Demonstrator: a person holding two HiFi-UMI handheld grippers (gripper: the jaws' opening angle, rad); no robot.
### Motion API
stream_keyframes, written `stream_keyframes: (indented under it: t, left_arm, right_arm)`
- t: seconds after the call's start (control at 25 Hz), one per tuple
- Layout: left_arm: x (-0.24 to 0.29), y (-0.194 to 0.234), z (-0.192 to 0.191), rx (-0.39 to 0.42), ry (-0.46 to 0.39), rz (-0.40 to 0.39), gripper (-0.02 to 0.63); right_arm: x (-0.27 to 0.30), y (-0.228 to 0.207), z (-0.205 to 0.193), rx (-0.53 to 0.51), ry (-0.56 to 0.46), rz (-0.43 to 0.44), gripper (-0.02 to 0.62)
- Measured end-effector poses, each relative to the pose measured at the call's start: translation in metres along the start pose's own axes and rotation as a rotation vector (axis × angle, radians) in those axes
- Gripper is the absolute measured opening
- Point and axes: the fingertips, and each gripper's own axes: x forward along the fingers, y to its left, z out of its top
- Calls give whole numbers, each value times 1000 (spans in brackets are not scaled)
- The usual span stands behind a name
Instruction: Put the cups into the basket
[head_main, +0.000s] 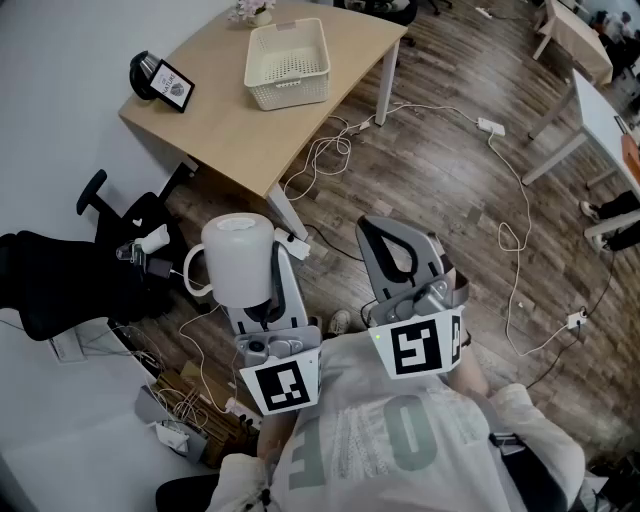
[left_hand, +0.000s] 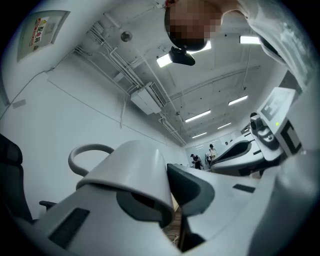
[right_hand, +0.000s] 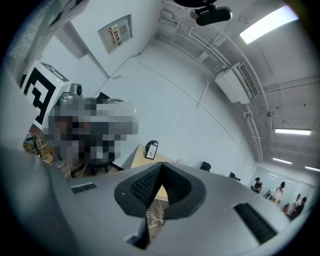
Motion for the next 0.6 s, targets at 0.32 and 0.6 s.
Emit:
stream_keyframes:
  t: [0.32,0.6]
  left_arm:
    - [-1,-10,-1,-4,17,20,52]
    - [2,-38,-4,16,44,28,52]
  right_arm:
    - [-12,-2,-7,24,-10,18,-2]
    - [-25,-13,-22,63,-40,41,-2]
